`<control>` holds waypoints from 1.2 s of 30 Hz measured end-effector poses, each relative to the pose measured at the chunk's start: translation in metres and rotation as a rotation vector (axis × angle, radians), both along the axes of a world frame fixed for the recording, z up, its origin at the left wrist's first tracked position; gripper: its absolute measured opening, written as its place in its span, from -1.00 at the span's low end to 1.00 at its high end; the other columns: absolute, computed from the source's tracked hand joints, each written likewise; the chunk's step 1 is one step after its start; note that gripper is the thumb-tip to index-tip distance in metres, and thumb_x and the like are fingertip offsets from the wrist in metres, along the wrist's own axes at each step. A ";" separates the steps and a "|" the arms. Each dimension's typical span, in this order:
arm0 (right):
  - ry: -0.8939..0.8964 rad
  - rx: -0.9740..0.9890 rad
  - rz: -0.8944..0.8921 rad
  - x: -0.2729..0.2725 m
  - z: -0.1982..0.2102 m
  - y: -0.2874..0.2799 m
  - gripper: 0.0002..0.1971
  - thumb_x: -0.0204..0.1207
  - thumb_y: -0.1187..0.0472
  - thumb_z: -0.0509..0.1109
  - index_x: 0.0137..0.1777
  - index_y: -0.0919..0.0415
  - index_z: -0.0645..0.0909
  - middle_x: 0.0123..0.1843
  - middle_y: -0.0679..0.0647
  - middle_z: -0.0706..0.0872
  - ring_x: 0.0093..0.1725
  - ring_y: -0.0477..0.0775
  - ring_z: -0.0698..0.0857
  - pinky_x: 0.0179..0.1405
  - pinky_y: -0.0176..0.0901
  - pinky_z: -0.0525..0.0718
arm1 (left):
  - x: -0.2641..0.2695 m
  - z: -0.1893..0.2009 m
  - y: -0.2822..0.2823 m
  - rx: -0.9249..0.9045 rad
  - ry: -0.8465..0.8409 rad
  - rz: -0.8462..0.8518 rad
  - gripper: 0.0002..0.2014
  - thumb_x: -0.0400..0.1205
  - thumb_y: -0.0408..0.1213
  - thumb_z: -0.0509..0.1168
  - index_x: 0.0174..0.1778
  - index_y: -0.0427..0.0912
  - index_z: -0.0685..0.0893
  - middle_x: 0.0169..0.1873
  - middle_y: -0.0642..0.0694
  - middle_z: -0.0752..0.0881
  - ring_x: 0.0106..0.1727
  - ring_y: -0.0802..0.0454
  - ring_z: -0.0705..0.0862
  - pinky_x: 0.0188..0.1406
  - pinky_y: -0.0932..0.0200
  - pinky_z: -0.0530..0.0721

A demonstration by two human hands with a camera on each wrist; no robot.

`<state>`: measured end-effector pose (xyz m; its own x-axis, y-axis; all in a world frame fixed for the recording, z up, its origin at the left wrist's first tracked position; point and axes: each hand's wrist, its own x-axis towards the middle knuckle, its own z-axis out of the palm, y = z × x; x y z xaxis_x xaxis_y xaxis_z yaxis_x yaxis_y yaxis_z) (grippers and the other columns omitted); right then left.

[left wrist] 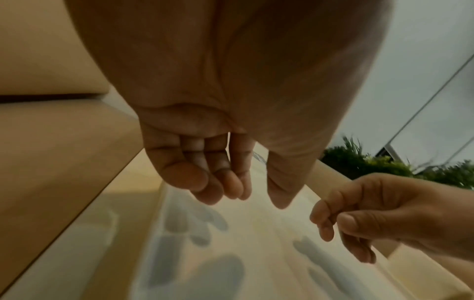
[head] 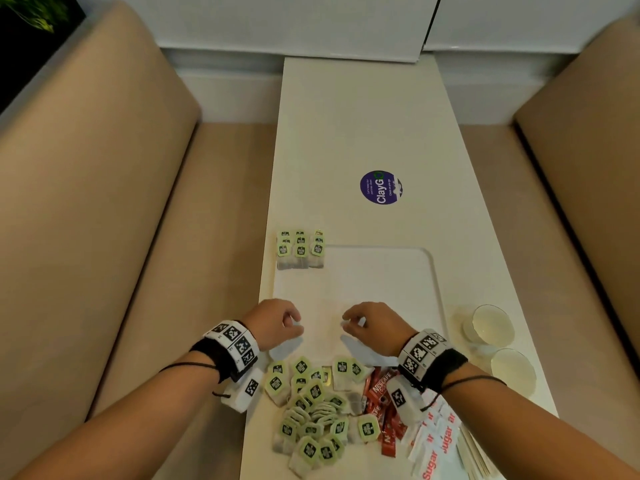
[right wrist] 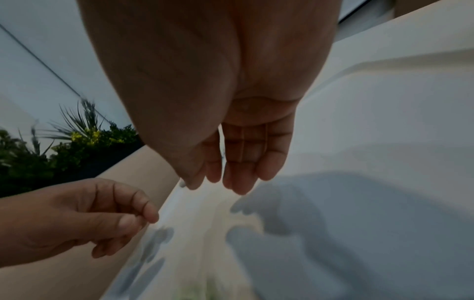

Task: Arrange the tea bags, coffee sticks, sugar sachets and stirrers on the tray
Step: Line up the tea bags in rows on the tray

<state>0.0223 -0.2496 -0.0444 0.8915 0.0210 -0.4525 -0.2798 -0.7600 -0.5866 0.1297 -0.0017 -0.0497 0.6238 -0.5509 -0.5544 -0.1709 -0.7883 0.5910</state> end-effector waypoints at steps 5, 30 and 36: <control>0.065 -0.034 0.111 -0.027 0.000 0.007 -0.72 0.66 -0.07 0.38 0.20 0.02 0.80 0.09 -0.09 0.81 0.00 -0.12 0.73 0.11 -0.17 0.69 | -0.024 0.000 -0.002 0.143 -0.021 -0.227 -0.71 0.50 0.12 0.50 -0.02 0.03 0.72 -0.15 0.09 0.73 -0.11 0.11 0.73 -0.05 0.15 0.74; -0.003 -0.143 0.141 -0.055 0.022 0.028 -0.82 0.65 0.10 0.42 0.16 0.11 0.77 0.05 -0.01 0.80 -0.03 -0.03 0.69 -0.03 -0.19 0.61 | -0.050 0.018 -0.019 0.062 -0.026 -0.277 -0.93 0.50 -0.14 0.52 -0.29 0.03 0.81 -0.37 0.13 0.76 -0.28 0.13 0.73 -0.28 0.21 0.71; -0.071 -0.039 0.101 -0.046 0.046 0.019 -0.81 0.66 0.07 0.43 0.15 0.13 0.77 0.03 0.00 0.82 -0.02 0.02 0.76 0.07 -0.04 0.73 | -0.038 0.028 -0.017 -0.075 0.023 -0.153 -0.89 0.49 -0.08 0.55 -0.32 0.03 0.85 -0.43 -0.04 0.74 -0.45 0.19 0.53 -0.38 0.25 0.52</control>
<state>-0.0233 -0.2303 0.0014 0.9158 0.0957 -0.3902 -0.1596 -0.8047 -0.5719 0.0920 -0.0184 -0.0217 0.5169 -0.6787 -0.5218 -0.2712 -0.7079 0.6521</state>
